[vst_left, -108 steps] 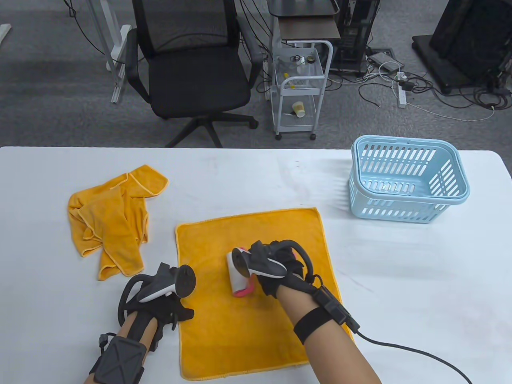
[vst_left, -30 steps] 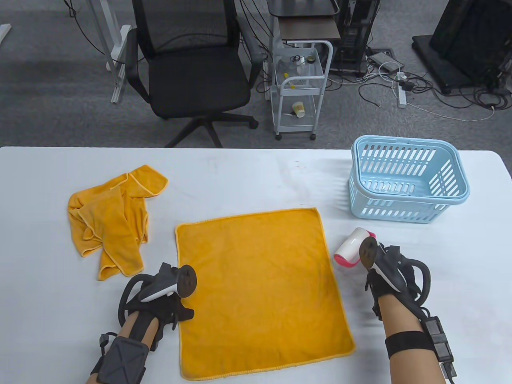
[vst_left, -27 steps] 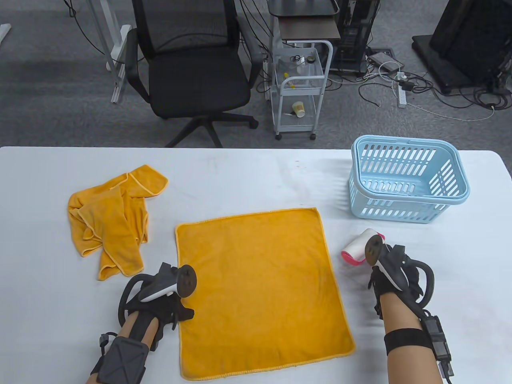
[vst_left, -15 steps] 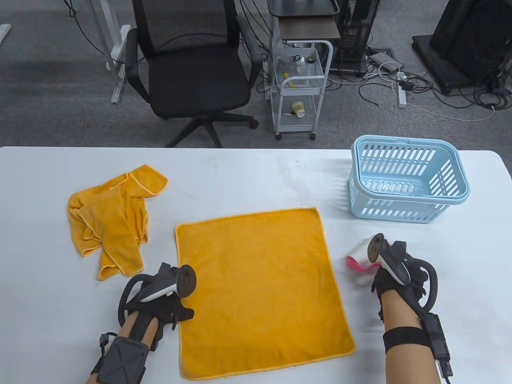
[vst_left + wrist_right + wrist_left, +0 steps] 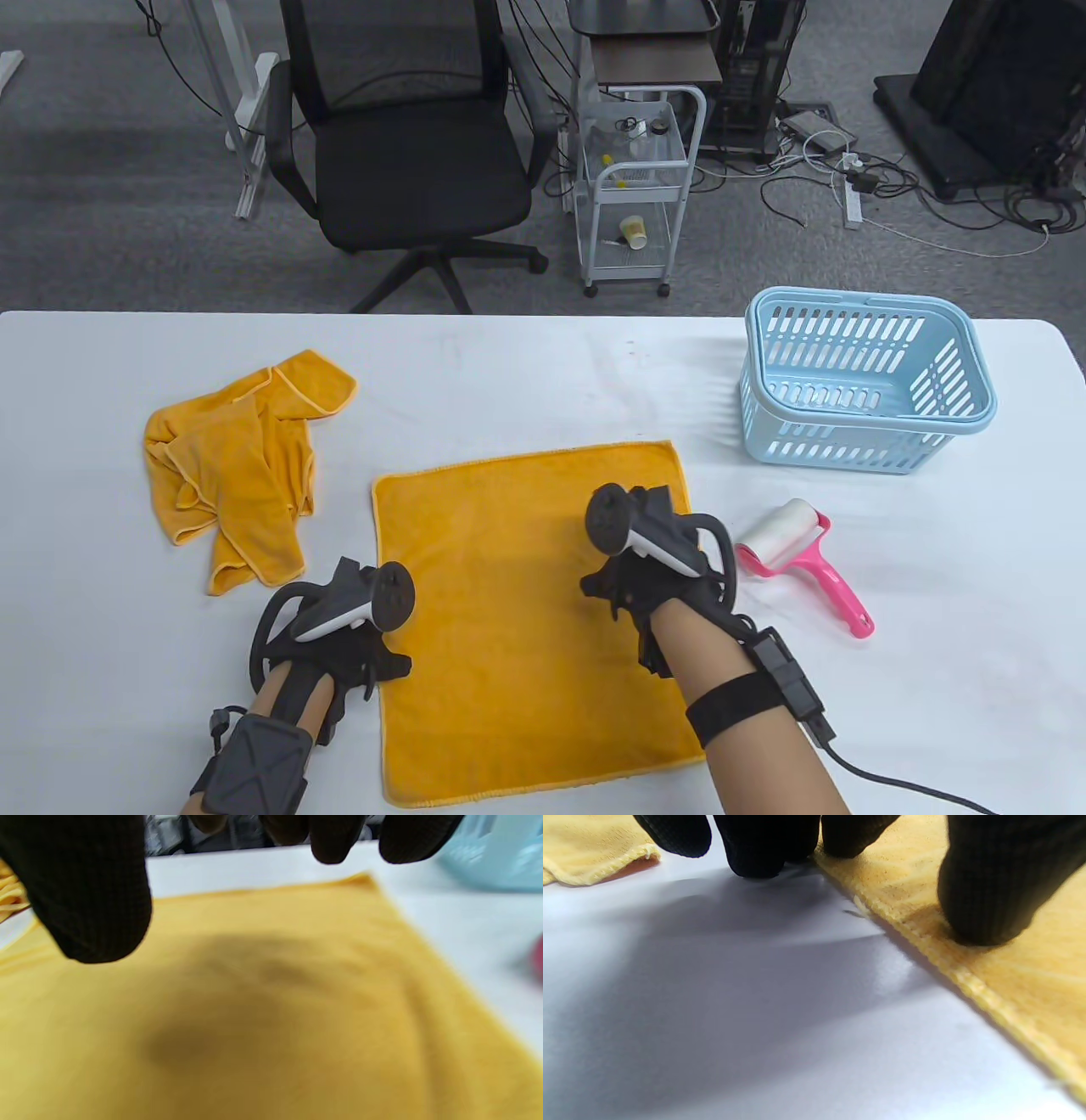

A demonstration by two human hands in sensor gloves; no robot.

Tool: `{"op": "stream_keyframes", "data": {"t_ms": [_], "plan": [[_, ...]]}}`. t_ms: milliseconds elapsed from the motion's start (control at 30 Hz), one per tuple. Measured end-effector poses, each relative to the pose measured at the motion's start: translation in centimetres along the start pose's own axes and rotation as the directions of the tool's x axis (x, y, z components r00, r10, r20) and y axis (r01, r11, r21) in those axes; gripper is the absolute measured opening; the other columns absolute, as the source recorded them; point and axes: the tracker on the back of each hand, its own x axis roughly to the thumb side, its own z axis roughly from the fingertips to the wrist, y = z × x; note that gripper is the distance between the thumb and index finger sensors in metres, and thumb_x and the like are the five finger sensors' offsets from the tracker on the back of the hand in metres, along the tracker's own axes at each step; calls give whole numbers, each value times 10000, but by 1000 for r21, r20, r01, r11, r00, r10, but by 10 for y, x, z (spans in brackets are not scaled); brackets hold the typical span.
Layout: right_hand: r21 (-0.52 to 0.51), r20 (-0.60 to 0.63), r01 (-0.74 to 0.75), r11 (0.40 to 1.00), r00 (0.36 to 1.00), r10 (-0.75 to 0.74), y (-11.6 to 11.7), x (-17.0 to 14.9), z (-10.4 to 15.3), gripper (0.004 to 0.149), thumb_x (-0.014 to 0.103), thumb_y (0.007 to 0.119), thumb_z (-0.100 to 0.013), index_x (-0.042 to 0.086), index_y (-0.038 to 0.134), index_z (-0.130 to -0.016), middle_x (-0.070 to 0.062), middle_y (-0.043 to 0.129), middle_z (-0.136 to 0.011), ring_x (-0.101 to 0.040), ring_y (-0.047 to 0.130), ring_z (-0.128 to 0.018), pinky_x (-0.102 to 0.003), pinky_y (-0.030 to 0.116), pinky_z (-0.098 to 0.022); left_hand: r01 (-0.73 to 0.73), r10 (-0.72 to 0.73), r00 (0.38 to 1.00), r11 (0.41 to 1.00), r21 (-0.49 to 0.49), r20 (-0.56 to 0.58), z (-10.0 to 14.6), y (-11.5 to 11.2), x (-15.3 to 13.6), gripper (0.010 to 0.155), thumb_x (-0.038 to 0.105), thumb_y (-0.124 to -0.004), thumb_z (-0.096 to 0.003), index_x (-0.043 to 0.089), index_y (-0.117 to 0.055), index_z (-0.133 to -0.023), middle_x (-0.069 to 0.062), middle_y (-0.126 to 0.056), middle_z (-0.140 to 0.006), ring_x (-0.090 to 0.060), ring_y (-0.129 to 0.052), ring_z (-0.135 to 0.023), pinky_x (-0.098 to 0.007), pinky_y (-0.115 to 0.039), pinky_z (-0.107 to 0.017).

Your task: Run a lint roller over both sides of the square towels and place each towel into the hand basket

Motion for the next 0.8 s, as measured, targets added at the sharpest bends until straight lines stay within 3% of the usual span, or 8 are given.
{"op": "stream_keyframes", "data": {"t_ms": [200, 300, 367, 433, 533, 600, 667, 800], "plan": [[195, 40, -136, 971, 991, 131, 42, 28, -24, 1132, 628, 944, -354, 304, 176, -1120, -247, 118, -1142, -574, 269, -1045, -785, 534, -636, -37, 37, 999, 999, -1, 15, 0, 0, -4, 923, 631, -881, -361, 279, -442, -1092, -134, -411, -1212, -449, -589, -1052, -704, -501, -746], [222, 29, -133, 966, 991, 130, 52, 23, -31, 1079, 620, 923, -351, 289, 246, -1124, -257, 194, -1141, -559, 321, -1033, -743, 583, -638, -51, 51, 999, 999, -1, 20, 1, 0, -6, 962, 633, -882, -357, 295, -362, -1092, -131, -413, -1212, -445, -591, -1054, -704, -501, -747], [96, 18, -91, 991, 996, 90, 45, 20, -30, 860, 487, 956, -410, 300, 488, -1106, -211, 385, -1137, -509, 516, -999, -684, 666, -626, -63, 63, 998, 998, -4, 26, 1, 1, -8, 982, 634, -888, -349, 295, -339, -1090, -131, -413, -1213, -449, -588, -1057, -707, -501, -746], [46, 4, -122, 991, 993, 122, 44, 18, -31, 584, 418, 929, -443, 273, 695, -958, -149, 552, -1074, -428, 694, -902, -617, 746, -595, -73, 73, 997, 997, -7, 29, 1, 0, -9, 995, 637, -891, -344, 292, -329, -1090, -131, -407, -1215, -448, -583, -1059, -707, -499, -746], [31, -4, -126, 992, 992, 126, 44, 16, -33, 446, 346, 894, -479, 227, 746, -882, -136, 673, -986, -379, 817, -783, -550, 814, -539, -77, 78, 996, 997, -10, 32, 1, 1, -10, 996, 637, -893, -341, 291, -335, -1090, -131, -405, -1215, -446, -580, -1061, -707, -500, -746], [25, -20, -144, 989, 989, 145, 36, 11, -32, 441, 340, 881, -480, 231, 720, -876, -121, 801, -890, -333, 941, -665, -491, 892, -431, -79, 79, 996, 997, -11, 32, 2, 1, -10, 992, 637, -893, -341, 291, -343, -1090, -131, -406, -1214, -447, -579, -1060, -707, -499, -746], [5, -40, -42, 999, 998, 42, 22, -1, -28, 454, 334, 885, -478, 220, 707, -880, -105, 843, -845, -305, 1019, -526, -441, 926, -317, -78, 78, 996, 997, -11, 32, 2, 1, -10, 987, 637, -893, -342, 288, -353, -1091, -128, -405, -1214, -446, -579, -1060, -707, -500, -745], [-166, -99, 144, 976, 982, -162, -34, -40, -13, 483, 303, 909, -471, 248, 692, -899, -86, 823, -843, -261, 1043, -370, -388, 920, -216, -73, 73, 997, 997, -11, 29, 2, 1, -9, 973, 635, -891, -346, 290, -370, -1092, -128, -403, -1213, -443, -574, -1060, -707, -498, -745]]}}
